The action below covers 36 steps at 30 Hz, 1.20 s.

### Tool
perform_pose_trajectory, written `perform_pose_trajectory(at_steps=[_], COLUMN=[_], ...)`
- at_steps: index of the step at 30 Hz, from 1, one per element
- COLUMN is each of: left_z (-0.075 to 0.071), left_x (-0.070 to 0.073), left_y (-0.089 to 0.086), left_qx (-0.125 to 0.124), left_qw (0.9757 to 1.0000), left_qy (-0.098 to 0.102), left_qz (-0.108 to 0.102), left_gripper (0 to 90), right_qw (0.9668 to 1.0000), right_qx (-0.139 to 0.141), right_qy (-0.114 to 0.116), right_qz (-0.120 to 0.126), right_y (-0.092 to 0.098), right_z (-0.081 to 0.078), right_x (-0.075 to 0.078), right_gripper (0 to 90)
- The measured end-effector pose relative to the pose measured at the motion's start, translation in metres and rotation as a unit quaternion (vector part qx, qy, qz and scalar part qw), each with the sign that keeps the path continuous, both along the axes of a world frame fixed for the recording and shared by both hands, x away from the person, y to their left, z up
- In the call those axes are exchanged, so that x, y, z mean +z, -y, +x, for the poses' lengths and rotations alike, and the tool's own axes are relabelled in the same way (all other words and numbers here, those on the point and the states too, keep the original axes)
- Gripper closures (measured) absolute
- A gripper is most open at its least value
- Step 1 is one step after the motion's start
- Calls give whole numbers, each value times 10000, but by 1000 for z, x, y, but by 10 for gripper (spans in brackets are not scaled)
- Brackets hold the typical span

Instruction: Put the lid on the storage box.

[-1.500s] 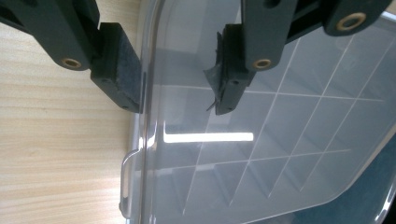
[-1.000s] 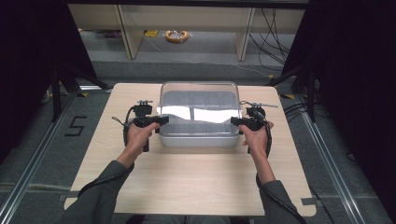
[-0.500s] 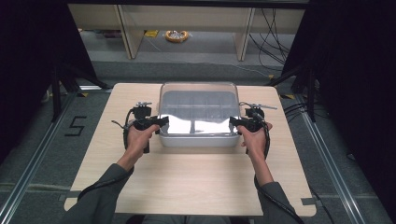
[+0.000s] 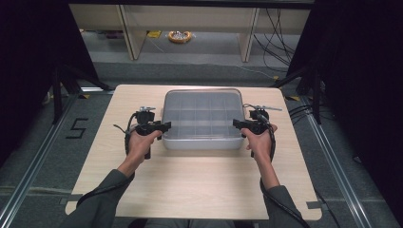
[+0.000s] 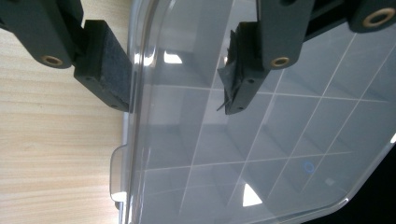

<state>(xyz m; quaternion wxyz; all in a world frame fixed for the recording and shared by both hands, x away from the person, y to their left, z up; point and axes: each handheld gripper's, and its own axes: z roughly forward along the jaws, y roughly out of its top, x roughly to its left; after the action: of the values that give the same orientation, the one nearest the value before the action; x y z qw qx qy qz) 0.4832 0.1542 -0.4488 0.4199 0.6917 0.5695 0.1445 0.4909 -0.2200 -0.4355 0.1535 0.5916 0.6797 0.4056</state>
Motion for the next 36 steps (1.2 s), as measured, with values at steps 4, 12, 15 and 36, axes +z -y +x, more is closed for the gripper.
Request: perform_pose_trajectory(at_steps=[4,12,15,36], left_z=[-4,-12,-12,31], left_x=[-1,-2,-3,8], left_y=[-3,-8,-8,-18], left_qx=[-60,-201,-205,361], left_qw=[9998,9992,9991,9937], left_qy=[-103,-211,-221,-262], left_qz=[-147,-262,-312,-1023], left_gripper=[489,491,493,443], right_qw=[9992,9976,9973,9989], right_qx=[76,532,209,-208], right_qy=[-362,-317,-510,-276], right_qz=[-115,-324,-481,316], right_y=[-3,7,0,27], right_z=[-1,1,-2,32], right_x=[6,7,8,8], right_gripper=[408,398,426,453])
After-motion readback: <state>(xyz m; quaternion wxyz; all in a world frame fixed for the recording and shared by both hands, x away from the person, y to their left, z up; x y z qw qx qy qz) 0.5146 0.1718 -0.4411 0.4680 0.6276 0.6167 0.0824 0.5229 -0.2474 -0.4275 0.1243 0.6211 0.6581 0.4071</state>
